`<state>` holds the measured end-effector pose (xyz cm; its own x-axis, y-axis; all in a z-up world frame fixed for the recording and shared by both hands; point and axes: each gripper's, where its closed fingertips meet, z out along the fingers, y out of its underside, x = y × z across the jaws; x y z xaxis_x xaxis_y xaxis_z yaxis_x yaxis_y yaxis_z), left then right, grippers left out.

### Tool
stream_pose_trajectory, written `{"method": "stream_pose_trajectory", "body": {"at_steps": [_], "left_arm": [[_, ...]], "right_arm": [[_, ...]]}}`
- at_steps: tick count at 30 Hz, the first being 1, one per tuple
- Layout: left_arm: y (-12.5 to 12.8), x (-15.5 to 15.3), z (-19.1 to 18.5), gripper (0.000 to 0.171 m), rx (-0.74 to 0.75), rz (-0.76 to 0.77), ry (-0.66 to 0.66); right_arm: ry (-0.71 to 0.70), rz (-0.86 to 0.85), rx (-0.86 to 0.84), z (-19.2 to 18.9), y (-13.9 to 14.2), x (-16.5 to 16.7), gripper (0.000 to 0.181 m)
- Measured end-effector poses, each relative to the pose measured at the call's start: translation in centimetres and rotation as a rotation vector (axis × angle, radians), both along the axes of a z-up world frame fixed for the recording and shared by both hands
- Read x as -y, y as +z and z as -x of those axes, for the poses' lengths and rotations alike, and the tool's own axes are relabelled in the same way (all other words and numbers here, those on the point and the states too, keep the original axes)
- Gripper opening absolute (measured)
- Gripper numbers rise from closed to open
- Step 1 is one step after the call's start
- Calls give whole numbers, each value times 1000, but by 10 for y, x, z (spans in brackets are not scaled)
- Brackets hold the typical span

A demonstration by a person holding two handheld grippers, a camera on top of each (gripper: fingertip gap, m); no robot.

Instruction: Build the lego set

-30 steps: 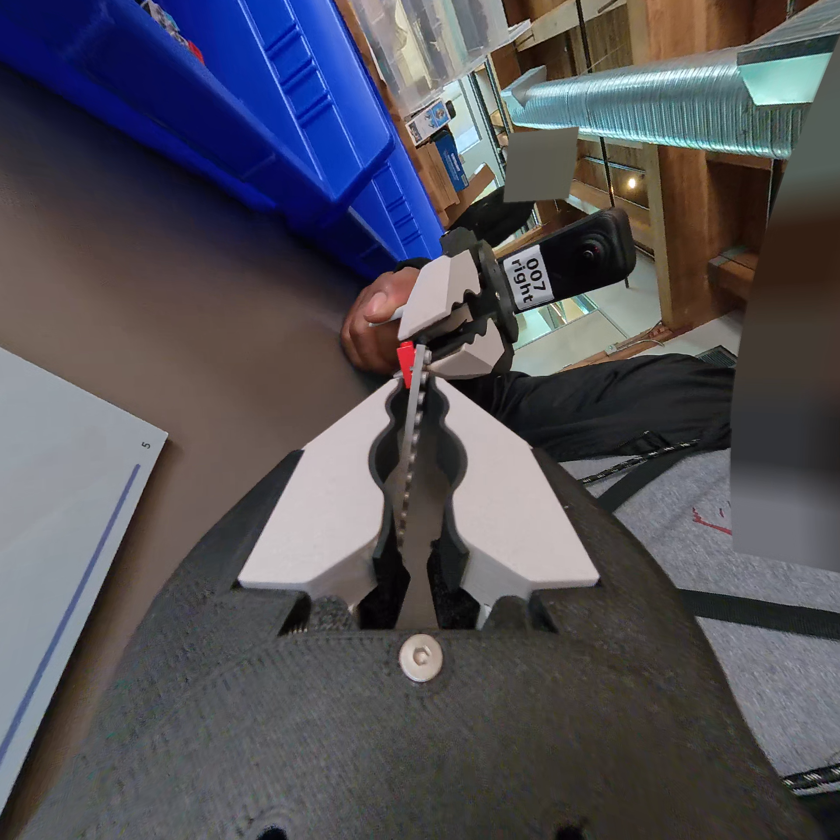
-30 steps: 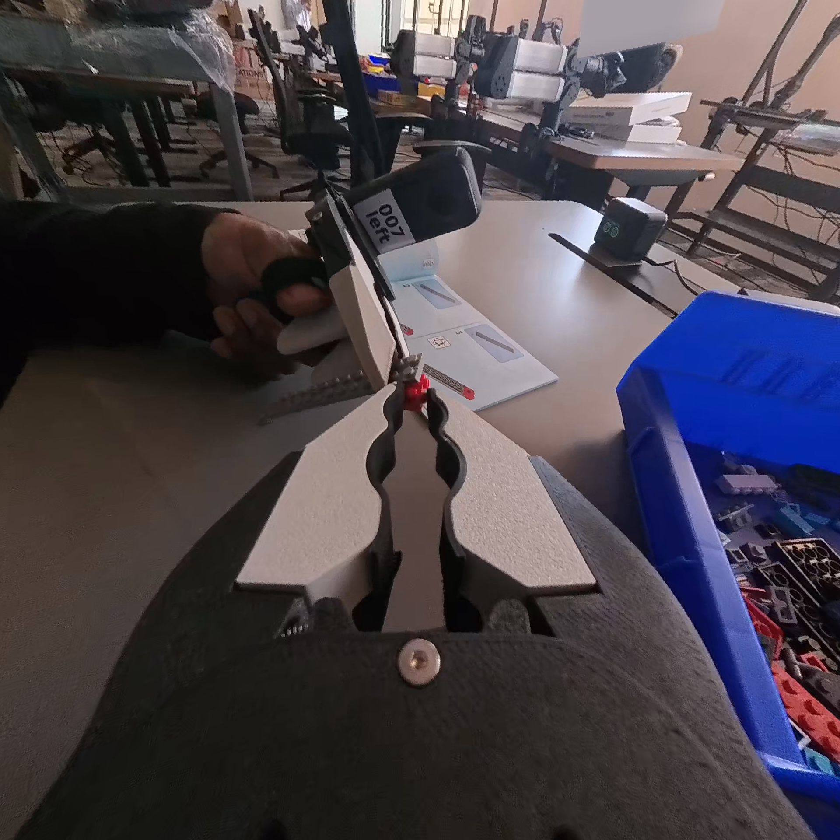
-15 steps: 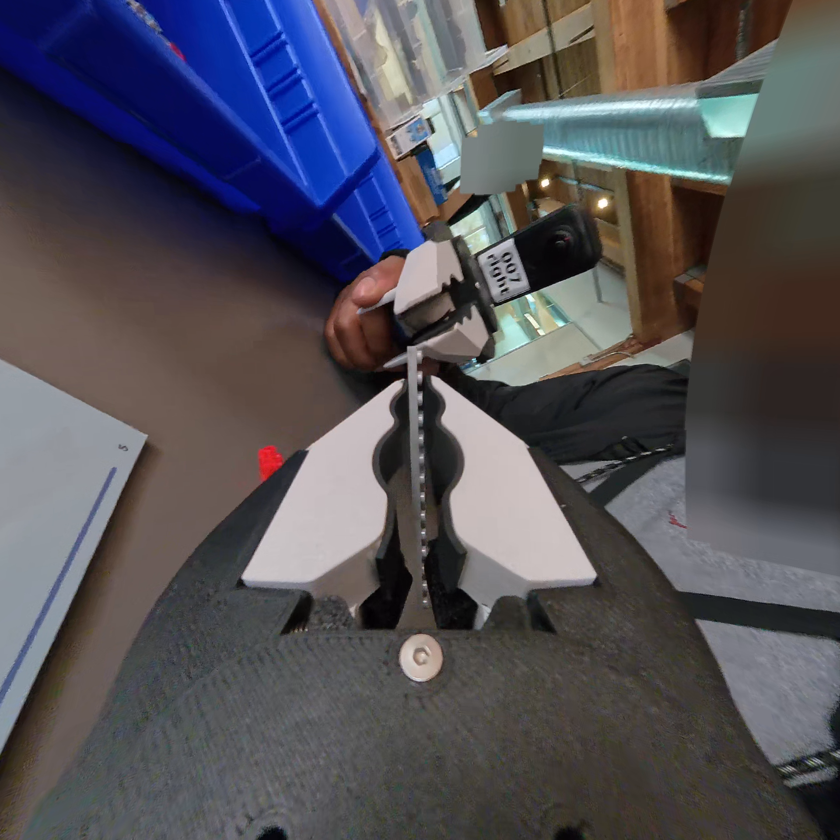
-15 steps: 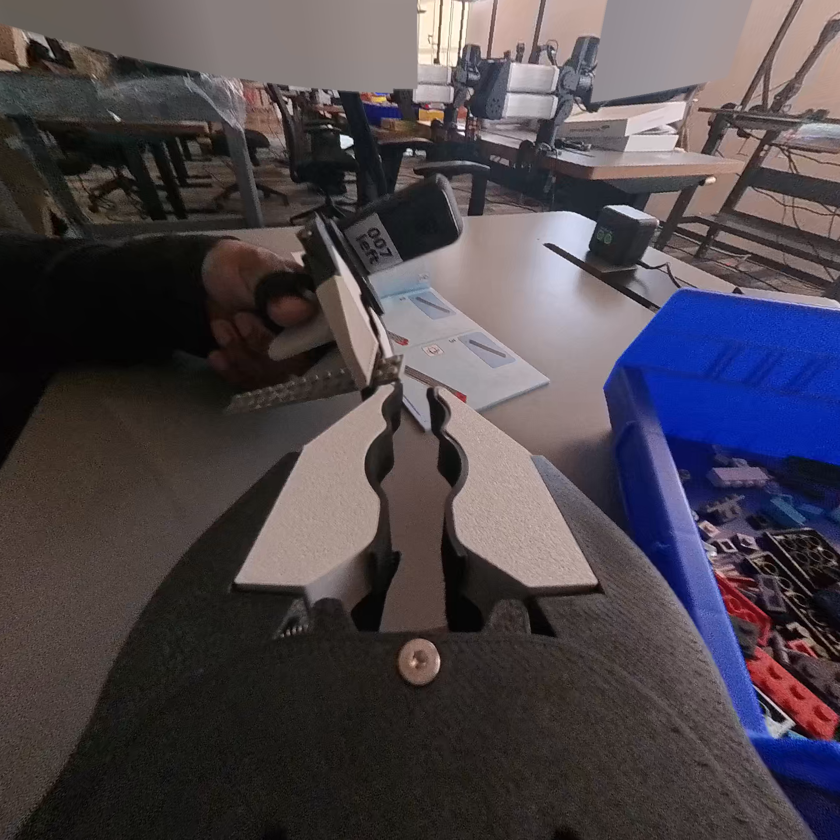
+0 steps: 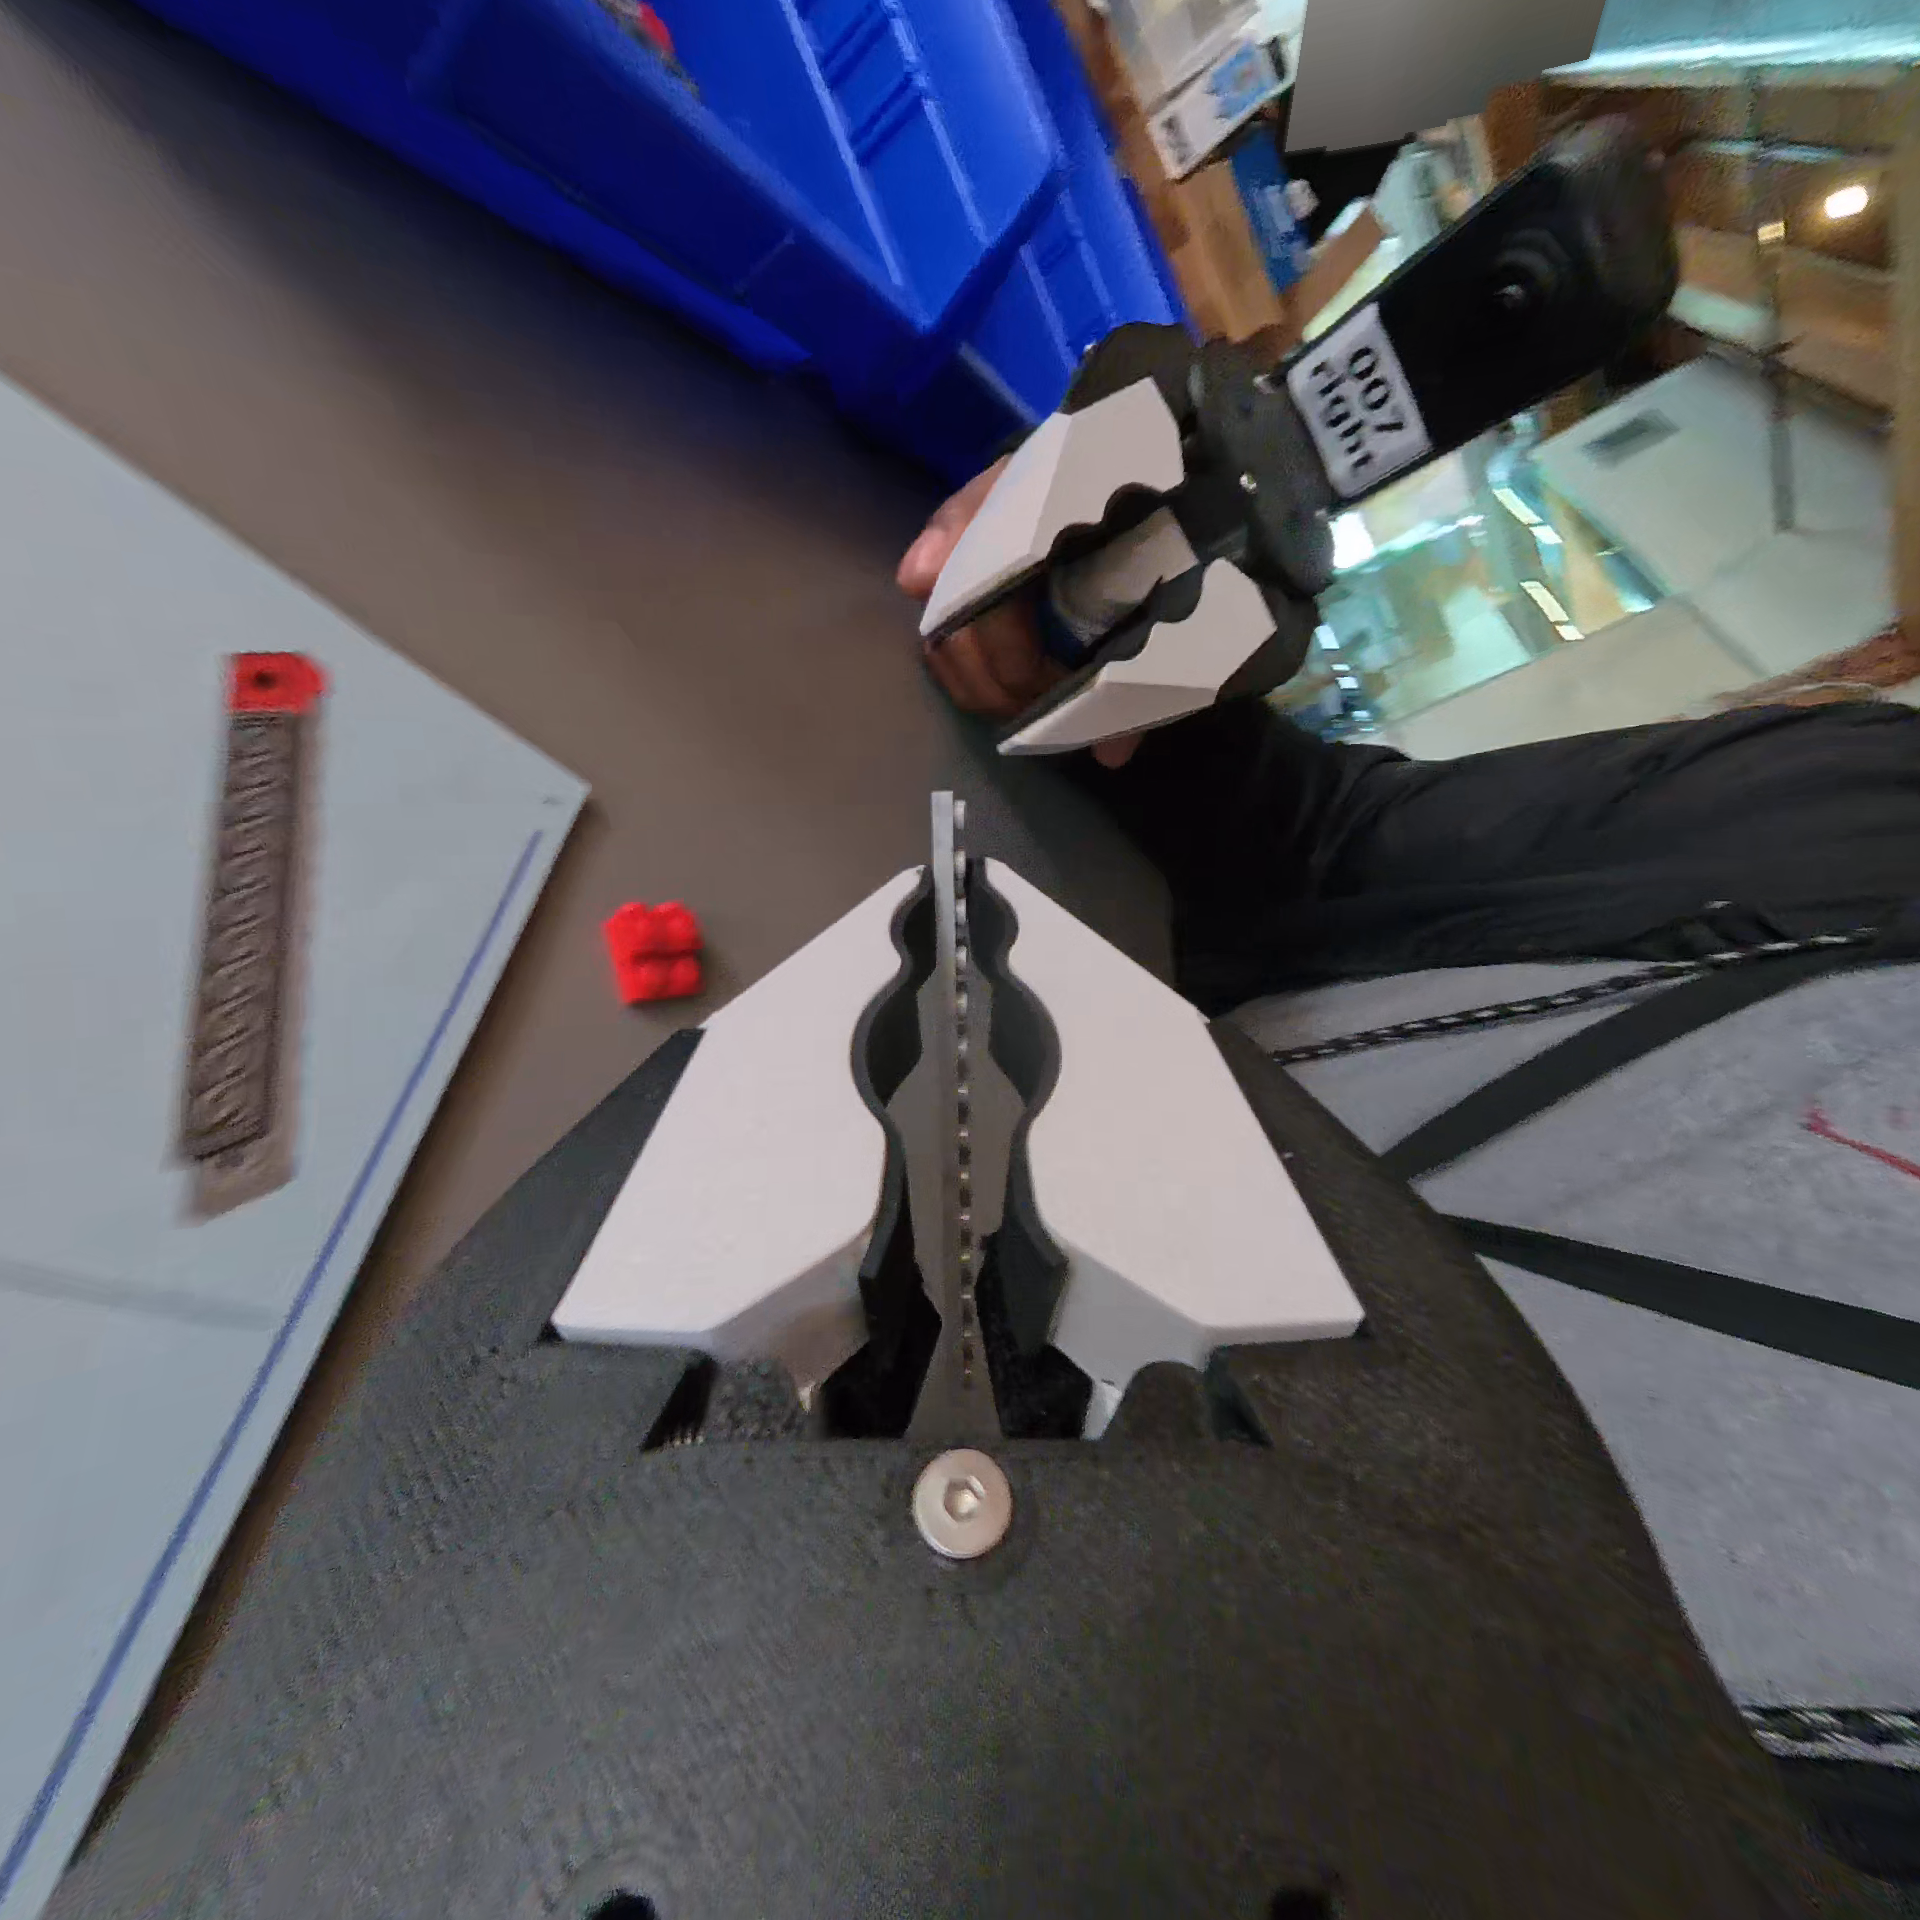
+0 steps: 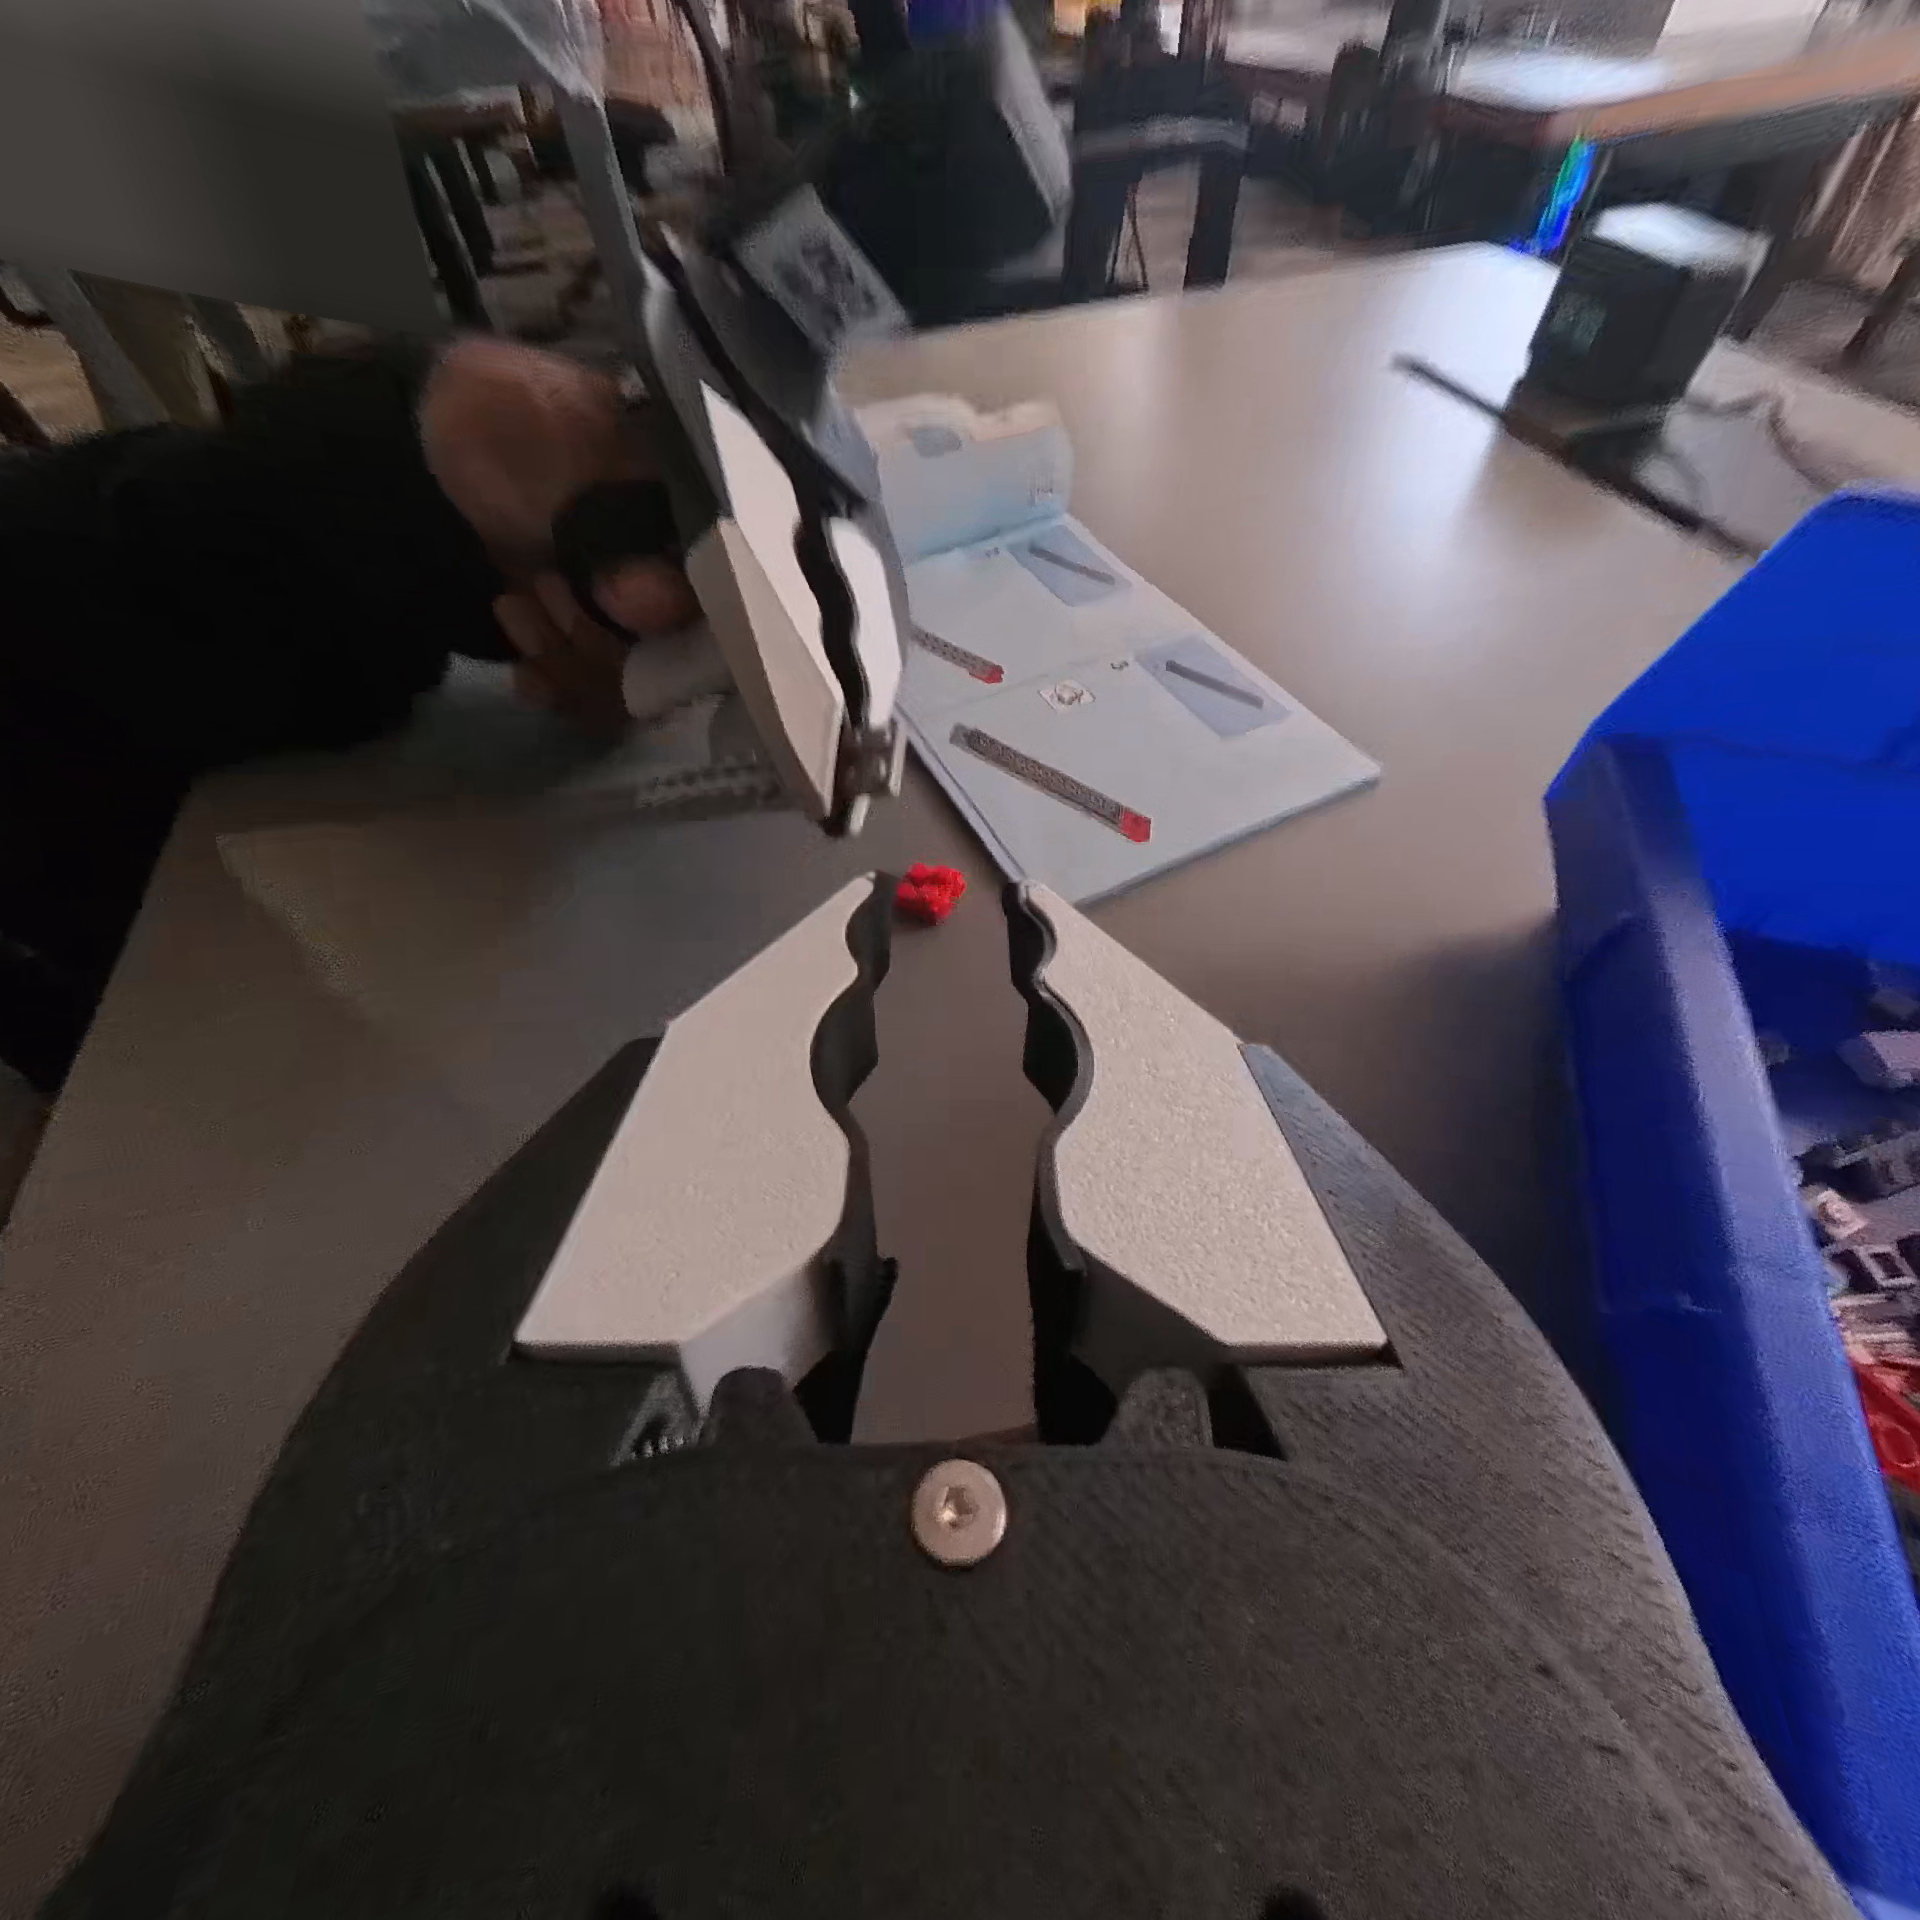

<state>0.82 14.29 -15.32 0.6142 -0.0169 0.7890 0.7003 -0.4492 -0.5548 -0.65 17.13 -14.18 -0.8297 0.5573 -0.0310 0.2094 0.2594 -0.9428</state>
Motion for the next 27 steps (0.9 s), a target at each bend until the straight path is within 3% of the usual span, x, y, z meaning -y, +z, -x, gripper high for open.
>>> {"method": "stream_pose_trajectory", "body": {"at_steps": [6,12,20,27], "left_arm": [[-21,28,21,4,-94,130,64],[-28,34,17,4,-107,166,43],[-33,32,14,4,-123,194,39],[-30,31,16,4,-98,177,53]], "right_arm": [[11,-195,115,7,-33,19,26],[45,-316,145,15,-50,40,27],[42,-416,195,21,-62,49,26],[51,-342,68,21,-47,56,23]]}}
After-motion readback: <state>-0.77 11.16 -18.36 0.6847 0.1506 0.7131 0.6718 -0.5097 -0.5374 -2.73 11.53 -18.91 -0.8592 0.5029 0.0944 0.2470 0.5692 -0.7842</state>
